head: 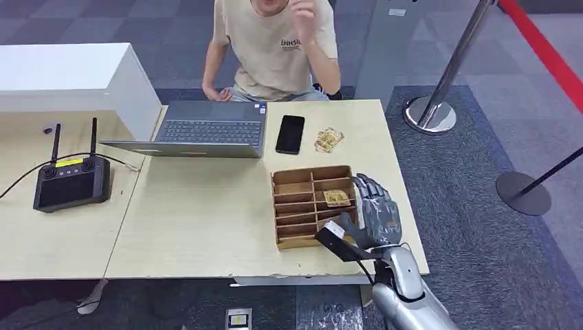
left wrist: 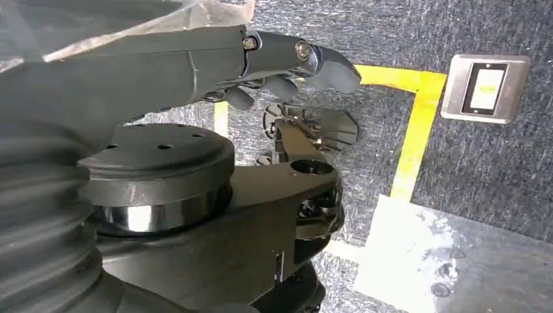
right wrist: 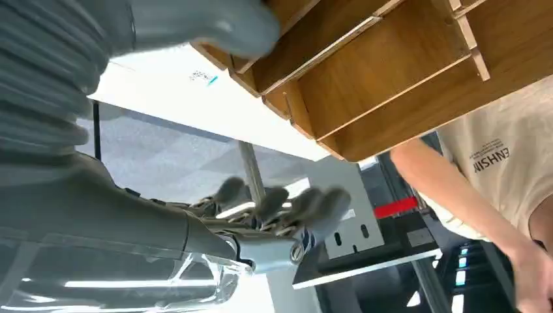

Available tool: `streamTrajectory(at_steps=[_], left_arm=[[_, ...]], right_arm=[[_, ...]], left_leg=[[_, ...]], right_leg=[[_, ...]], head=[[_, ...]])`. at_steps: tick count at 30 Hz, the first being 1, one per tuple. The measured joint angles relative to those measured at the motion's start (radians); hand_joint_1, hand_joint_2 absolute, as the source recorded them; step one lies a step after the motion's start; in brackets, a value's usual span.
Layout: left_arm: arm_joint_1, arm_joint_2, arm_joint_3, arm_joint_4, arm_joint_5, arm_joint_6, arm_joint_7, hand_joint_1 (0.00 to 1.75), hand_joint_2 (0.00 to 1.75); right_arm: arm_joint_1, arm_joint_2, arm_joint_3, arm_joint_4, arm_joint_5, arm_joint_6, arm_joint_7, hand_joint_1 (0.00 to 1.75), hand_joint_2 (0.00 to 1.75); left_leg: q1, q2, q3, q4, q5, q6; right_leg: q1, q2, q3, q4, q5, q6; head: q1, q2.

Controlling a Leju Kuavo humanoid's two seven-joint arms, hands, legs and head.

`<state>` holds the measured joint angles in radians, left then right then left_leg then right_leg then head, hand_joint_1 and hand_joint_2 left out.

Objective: Pass the card to the sensor for recognition and then transmit it.

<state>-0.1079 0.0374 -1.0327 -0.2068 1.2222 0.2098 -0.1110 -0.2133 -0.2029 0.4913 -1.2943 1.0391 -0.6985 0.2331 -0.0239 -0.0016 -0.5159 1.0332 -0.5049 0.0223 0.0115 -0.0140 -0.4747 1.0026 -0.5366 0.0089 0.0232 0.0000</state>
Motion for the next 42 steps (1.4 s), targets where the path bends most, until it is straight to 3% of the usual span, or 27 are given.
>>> streamTrajectory(at_steps=[1,2,3,4,5,11,20,22,24,28,29,30,31,32,42], left_arm=[[0.000,0.000,0.000,0.000,0.000,0.000,0.000,0.00,1.75],[0.000,0.000,0.000,0.000,0.000,0.000,0.001,0.00,1.75],[0.000,0.000,0.000,0.000,0.000,0.000,0.002,0.00,1.75],[0.000,0.000,0.000,0.000,0.000,0.000,0.002,0.00,1.75],[0.000,0.000,0.000,0.000,-0.001,0.000,0.002,0.00,1.75],[0.000,0.000,0.000,0.000,-0.002,0.000,0.000,0.00,1.75],[0.000,0.000,0.000,0.000,-0.003,0.000,-0.001,0.00,1.75],[0.000,0.000,0.000,0.000,-0.003,0.000,-0.001,0.00,1.75],[0.000,0.000,0.000,0.000,-0.003,0.000,-0.001,0.00,1.75],[0.000,0.000,0.000,0.000,-0.003,0.000,-0.001,0.00,1.75],[0.000,0.000,0.000,0.000,-0.003,0.000,-0.001,0.00,1.75],[0.000,0.000,0.000,0.000,-0.003,0.000,-0.001,0.00,1.75],[0.000,0.000,0.000,0.000,-0.003,0.000,-0.001,0.00,1.75],[0.000,0.000,0.000,0.000,-0.003,0.000,-0.001,0.00,1.75],[0.000,0.000,0.000,0.000,-0.003,0.000,0.003,0.00,1.75]], right_arm=[[0.000,0.001,0.000,0.000,-0.001,0.000,0.000,0.73,1.75],[0.000,0.001,0.000,0.000,-0.002,0.000,0.000,0.94,1.75],[0.000,0.002,0.000,0.000,-0.004,0.000,0.000,1.03,1.75],[0.000,0.002,0.000,0.000,-0.006,0.000,0.000,1.40,1.75],[0.000,0.002,0.000,0.000,-0.006,0.000,0.000,1.41,1.75],[0.000,0.002,0.000,0.000,-0.006,0.000,0.000,1.31,1.75],[-0.001,0.004,0.000,0.000,-0.010,0.000,0.000,0.84,1.75],[-0.001,0.005,0.000,0.000,-0.010,0.000,0.000,0.84,1.75],[-0.001,0.005,0.000,0.000,-0.010,0.000,0.000,0.72,1.75],[-0.001,0.005,0.000,0.000,-0.010,0.000,0.000,0.73,1.75],[-0.001,0.005,0.000,0.000,-0.010,0.000,0.000,0.86,1.75],[-0.001,0.005,0.000,0.000,-0.010,0.000,0.000,1.08,1.75],[-0.001,0.005,0.000,0.000,-0.010,0.000,0.000,1.08,1.75],[-0.001,0.005,0.000,0.000,-0.010,0.000,0.000,1.20,1.75],[0.000,0.005,0.002,0.000,-0.018,0.000,0.000,1.20,1.75]], left_leg=[[0.000,0.000,0.000,0.000,0.000,0.000],[0.000,0.000,0.000,0.000,0.000,0.000],[0.000,0.000,0.000,0.000,0.000,0.000],[0.000,0.000,0.000,0.000,0.000,0.000],[0.000,0.000,0.000,0.000,0.000,0.000],[0.000,0.000,0.000,0.000,0.000,0.000],[0.000,0.000,0.000,0.000,0.000,0.000],[0.000,0.000,0.000,0.000,0.000,0.000],[0.000,0.000,0.000,0.000,0.000,0.000],[0.000,0.000,0.000,0.000,0.000,0.000],[0.000,0.000,0.000,0.000,0.000,0.000],[0.000,0.000,0.000,0.000,0.000,0.000],[0.000,0.000,0.000,0.000,0.000,0.000],[0.000,0.000,0.000,0.000,0.000,0.000],[0.000,0.000,0.000,0.000,0.000,0.000]], right_leg=[[0.000,0.000,0.000,0.000,0.000,0.000],[0.000,0.000,0.000,0.000,0.000,0.000],[0.000,0.000,0.000,0.000,0.000,0.000],[0.000,0.000,0.000,0.000,0.000,0.000],[0.000,0.000,0.000,0.000,0.000,0.000],[0.000,0.000,0.000,0.000,0.000,0.000],[0.000,0.000,0.000,0.000,0.000,0.000],[0.000,0.000,0.000,0.000,0.000,0.000],[0.000,0.000,0.000,0.000,0.000,0.000],[0.000,0.000,0.000,0.000,0.000,0.000],[0.000,0.000,0.000,0.000,0.000,0.000],[0.000,0.000,0.000,0.000,0.000,0.000],[0.000,0.000,0.000,0.000,0.000,0.000],[0.000,0.000,0.000,0.000,0.000,0.000],[0.000,0.000,0.000,0.000,0.000,0.000]], head=[[0.000,0.000],[0.000,0.000],[0.000,0.000],[0.000,0.000],[0.000,0.000],[0.000,0.000],[0.000,0.000],[0.000,0.000],[0.000,0.000],[0.000,0.000],[0.000,0.000],[0.000,0.000],[0.000,0.000],[0.000,0.000],[0.000,0.000]])
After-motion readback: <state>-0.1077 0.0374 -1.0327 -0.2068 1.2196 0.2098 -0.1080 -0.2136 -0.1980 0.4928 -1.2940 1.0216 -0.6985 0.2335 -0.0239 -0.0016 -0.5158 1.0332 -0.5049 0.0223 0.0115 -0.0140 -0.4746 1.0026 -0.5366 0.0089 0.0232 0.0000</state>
